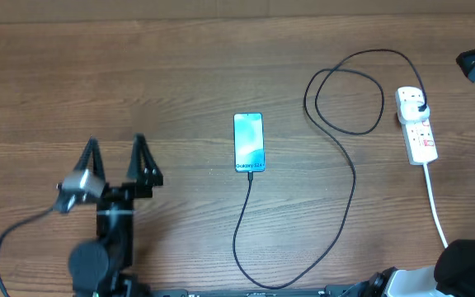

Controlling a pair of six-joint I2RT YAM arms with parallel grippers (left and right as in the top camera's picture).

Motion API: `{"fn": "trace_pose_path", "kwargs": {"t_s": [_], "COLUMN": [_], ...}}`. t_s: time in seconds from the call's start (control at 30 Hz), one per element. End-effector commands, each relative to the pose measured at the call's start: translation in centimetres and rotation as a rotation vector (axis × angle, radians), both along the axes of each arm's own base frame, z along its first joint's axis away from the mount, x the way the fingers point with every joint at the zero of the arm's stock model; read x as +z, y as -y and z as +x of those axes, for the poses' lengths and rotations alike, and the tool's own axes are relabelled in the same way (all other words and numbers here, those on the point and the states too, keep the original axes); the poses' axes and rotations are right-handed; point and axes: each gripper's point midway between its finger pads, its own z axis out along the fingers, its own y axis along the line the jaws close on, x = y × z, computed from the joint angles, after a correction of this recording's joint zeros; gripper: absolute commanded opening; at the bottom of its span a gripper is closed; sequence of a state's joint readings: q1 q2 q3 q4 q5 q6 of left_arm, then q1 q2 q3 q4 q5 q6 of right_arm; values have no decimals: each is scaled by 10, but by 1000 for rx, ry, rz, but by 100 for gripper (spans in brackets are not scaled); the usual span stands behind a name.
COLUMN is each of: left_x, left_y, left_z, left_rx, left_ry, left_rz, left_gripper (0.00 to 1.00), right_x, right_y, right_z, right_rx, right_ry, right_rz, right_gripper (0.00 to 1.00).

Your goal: Plug charger to phone and switch on socket

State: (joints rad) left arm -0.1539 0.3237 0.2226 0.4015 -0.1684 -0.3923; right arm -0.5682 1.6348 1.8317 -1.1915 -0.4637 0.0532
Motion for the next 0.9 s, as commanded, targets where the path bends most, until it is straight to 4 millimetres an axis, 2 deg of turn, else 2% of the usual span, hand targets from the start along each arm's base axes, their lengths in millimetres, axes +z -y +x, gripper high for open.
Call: {"fn": "trace_pose_path", "kwargs": {"t_s": [0.0, 0.13, 0.3, 0.6, 0.87], "left_x": [-3, -17, -47, -56, -109], "left_y": [-4, -12, -19, -30, -29], "left_z": [-13, -18, -19, -20, -10], "left_rx": [9, 47, 83, 130, 127], "left_ry": [62, 66, 44, 6, -213], "left_rz": [6, -7, -11, -4, 28], "left_gripper": [100, 100, 100, 100, 100], "right_x": [3, 3, 3, 3, 3], "right_y": [-1, -1, -1, -1, -1], "right_z": [0, 0, 0, 0, 0], "right_rx": [0, 0, 0, 0, 0], "right_ry": [8, 8, 8, 8, 8], "right_rz": [-3, -3, -3, -3, -3], "right_gripper": [100, 100, 100, 100, 100]}}
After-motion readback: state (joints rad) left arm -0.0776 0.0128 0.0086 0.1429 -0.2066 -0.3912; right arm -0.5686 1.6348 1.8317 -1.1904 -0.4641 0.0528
